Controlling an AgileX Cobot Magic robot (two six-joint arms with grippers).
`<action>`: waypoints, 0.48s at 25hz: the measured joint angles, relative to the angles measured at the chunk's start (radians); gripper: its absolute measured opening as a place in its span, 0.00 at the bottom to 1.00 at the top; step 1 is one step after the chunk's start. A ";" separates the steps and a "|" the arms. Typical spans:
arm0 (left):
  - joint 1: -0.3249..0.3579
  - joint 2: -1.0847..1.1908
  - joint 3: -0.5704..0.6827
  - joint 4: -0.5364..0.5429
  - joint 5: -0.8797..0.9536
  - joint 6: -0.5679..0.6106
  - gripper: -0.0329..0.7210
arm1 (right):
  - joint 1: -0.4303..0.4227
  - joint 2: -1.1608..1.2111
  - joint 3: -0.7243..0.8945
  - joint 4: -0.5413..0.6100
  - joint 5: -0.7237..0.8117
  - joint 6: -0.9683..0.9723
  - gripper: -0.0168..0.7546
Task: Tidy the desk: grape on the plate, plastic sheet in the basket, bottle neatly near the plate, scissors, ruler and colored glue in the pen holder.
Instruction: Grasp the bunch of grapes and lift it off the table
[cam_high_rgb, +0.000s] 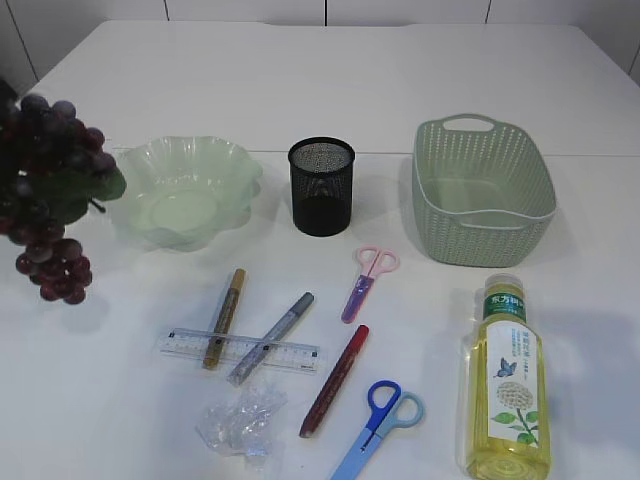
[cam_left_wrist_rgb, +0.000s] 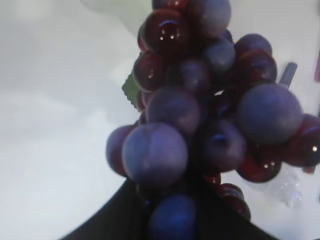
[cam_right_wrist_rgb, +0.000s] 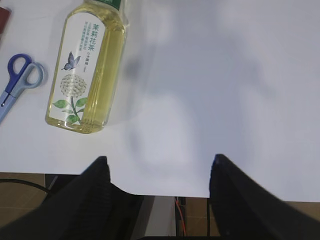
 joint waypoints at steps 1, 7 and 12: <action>0.000 0.000 -0.016 0.000 -0.012 -0.001 0.19 | 0.000 0.000 0.000 0.000 0.000 0.000 0.66; 0.000 0.000 -0.060 -0.002 -0.107 -0.002 0.19 | 0.000 0.000 0.000 0.000 0.000 0.000 0.66; 0.000 0.006 -0.062 -0.004 -0.201 -0.003 0.19 | 0.000 0.000 0.000 0.000 0.000 0.000 0.66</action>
